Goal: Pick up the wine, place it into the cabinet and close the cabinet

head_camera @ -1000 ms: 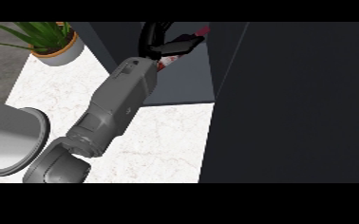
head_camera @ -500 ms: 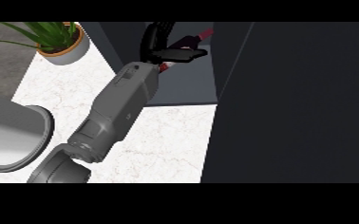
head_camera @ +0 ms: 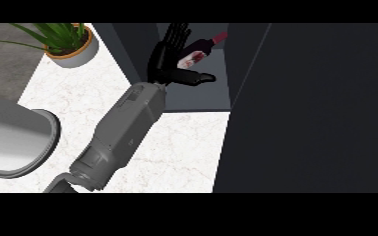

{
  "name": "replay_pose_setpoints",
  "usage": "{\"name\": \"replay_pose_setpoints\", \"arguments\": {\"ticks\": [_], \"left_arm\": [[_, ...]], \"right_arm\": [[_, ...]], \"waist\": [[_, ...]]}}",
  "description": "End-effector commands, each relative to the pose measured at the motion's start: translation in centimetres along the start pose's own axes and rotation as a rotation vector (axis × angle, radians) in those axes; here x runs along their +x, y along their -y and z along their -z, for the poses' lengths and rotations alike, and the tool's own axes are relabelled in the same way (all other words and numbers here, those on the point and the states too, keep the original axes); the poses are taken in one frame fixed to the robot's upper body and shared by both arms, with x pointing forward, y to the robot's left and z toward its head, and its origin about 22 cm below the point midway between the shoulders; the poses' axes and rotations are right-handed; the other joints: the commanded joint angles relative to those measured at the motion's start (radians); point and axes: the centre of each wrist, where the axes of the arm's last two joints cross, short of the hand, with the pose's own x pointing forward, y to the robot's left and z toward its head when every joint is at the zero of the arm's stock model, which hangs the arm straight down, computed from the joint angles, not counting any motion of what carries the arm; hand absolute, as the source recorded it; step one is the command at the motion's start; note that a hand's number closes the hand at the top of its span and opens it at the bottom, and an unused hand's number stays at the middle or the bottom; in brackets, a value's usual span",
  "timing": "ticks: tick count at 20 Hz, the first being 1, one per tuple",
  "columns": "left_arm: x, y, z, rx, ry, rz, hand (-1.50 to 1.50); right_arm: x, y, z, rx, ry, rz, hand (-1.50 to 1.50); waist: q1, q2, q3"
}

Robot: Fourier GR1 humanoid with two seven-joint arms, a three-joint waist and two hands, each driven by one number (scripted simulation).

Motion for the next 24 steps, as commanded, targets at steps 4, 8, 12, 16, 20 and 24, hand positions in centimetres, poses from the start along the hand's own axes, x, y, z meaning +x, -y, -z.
{"name": "replay_pose_setpoints", "arguments": {"ticks": [4, 8, 12, 16, 20, 24], "left_arm": [[-1.5, 0.9, -4.3, -0.026, -0.029, -0.054, -1.50], [-1.5, 0.4, -6.9, -0.026, -0.027, -0.071, -1.50], [-3.0, 0.6, -11.9, -0.007, -0.035, -0.089, -1.50], [0.0, -0.3, -12.8, 0.009, -0.031, -0.123, -1.50], [0.7, -1.8, -16.5, 0.020, -0.042, -0.144, -1.50], [0.9, -3.5, -19.2, 0.036, -0.017, -0.163, -1.50]], "right_arm": [[4.7, 0.7, -0.5, -0.014, 0.019, 0.115, -1.50], [4.4, 0.4, -0.7, -0.034, 0.013, 0.116, -1.50], [3.2, 0.0, -0.7, -0.033, 0.007, 0.114, -1.50], [4.8, 0.8, -1.0, -0.004, 0.018, 0.071, -1.50], [4.6, 1.2, -0.4, 0.025, 0.012, 0.050, -1.50], [4.9, 0.7, -1.3, 0.113, -0.017, 0.040, -1.50]], "waist": [[0.033, 0.000, 0.000], [0.037, 0.001, 0.001], [0.034, 0.006, 0.001], [0.024, 0.005, 0.001], [0.029, 0.009, 0.002], [0.018, 0.008, 0.000]]}}
